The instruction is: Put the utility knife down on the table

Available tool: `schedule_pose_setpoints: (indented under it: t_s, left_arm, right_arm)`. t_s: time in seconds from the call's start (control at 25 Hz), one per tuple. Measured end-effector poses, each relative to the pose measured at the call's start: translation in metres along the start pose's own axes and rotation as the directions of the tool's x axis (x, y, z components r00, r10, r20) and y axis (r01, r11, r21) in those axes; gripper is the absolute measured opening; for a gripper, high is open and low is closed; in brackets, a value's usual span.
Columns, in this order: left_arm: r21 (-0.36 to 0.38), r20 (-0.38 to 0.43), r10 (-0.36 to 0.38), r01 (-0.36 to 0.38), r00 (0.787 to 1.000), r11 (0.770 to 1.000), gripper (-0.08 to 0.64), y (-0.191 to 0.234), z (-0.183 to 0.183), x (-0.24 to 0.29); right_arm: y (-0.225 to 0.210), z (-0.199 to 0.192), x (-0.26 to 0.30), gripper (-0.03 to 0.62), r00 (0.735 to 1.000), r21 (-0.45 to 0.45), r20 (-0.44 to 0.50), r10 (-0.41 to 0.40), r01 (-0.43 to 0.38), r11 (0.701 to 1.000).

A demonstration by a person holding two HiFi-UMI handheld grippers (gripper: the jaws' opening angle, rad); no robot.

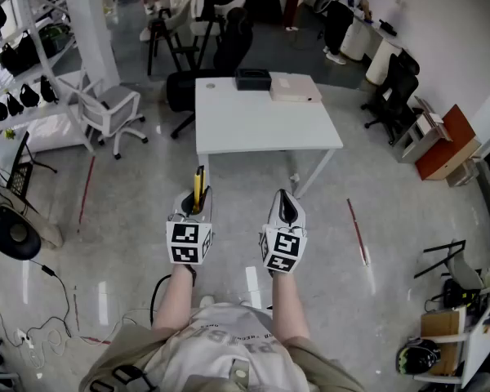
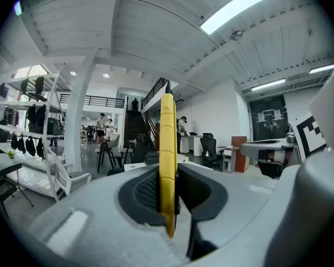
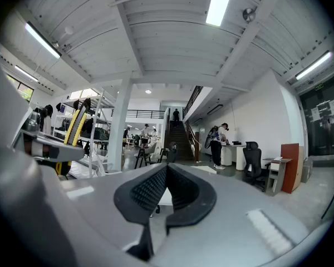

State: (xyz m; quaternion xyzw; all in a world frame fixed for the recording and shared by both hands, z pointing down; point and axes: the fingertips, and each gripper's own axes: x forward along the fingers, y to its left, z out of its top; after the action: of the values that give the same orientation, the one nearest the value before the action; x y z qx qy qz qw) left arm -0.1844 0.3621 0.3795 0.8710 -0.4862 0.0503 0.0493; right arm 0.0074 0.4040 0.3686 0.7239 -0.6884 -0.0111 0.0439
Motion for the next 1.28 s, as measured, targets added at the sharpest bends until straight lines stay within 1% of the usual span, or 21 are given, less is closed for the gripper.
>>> schedule_pose_setpoints:
  t_s: [0.4, 0.6, 0.76, 0.92, 1.0, 1.04, 1.08, 1.16, 1.28]
  left_arm:
    - [0.0, 0.006, 0.004, -0.004, 1.0, 1.0, 0.051, -0.005, 0.002, 0.0]
    - [-0.005, 0.011, 0.018, -0.018, 1.0, 1.0, 0.051, -0.012, 0.005, -0.002]
    - [-0.009, 0.007, 0.033, -0.032, 0.999, 0.999, 0.051, -0.023, 0.004, -0.001]
    - [-0.013, 0.002, 0.05, -0.05, 0.999, 0.999, 0.051, -0.035, 0.001, -0.002]
    - [-0.014, -0.002, 0.062, -0.062, 0.998, 0.998, 0.051, -0.04, -0.001, 0.001]
    - [-0.014, -0.005, 0.068, -0.068, 0.998, 0.998, 0.051, -0.044, -0.002, 0.003]
    - [-0.013, -0.008, 0.074, -0.074, 0.997, 0.997, 0.051, -0.047, -0.002, 0.005]
    - [-0.009, -0.011, 0.082, -0.082, 0.997, 0.997, 0.051, -0.056, -0.001, 0.008]
    - [-0.008, -0.016, 0.094, -0.094, 0.995, 0.996, 0.051, -0.07, -0.002, 0.012]
  right_arm:
    - [0.0, 0.002, -0.001, 0.0, 1.0, -0.028, 0.003, 0.022, -0.022, 0.999]
    - [-0.005, -0.001, -0.004, 0.0, 0.999, -0.022, -0.007, 0.041, -0.041, 0.999]
    - [-0.02, -0.004, -0.005, 0.0, 0.998, 0.01, -0.025, 0.049, -0.049, 0.999]
    - [-0.035, -0.007, -0.007, 0.002, 0.997, 0.083, -0.016, 0.073, -0.072, 0.994]
    - [-0.041, -0.009, -0.008, 0.006, 0.996, 0.105, -0.011, 0.094, -0.092, 0.99]
    - [-0.043, -0.01, -0.009, 0.055, 0.994, 0.109, -0.01, 0.112, -0.11, 0.988]
    - [-0.046, -0.01, -0.009, 0.122, 0.991, 0.111, -0.009, 0.132, -0.13, 0.985]
    - [-0.053, -0.01, -0.01, 0.149, 0.987, 0.109, -0.007, 0.162, -0.16, 0.981]
    - [-0.067, -0.013, -0.011, 0.156, 0.983, 0.11, -0.008, 0.183, -0.181, 0.977]
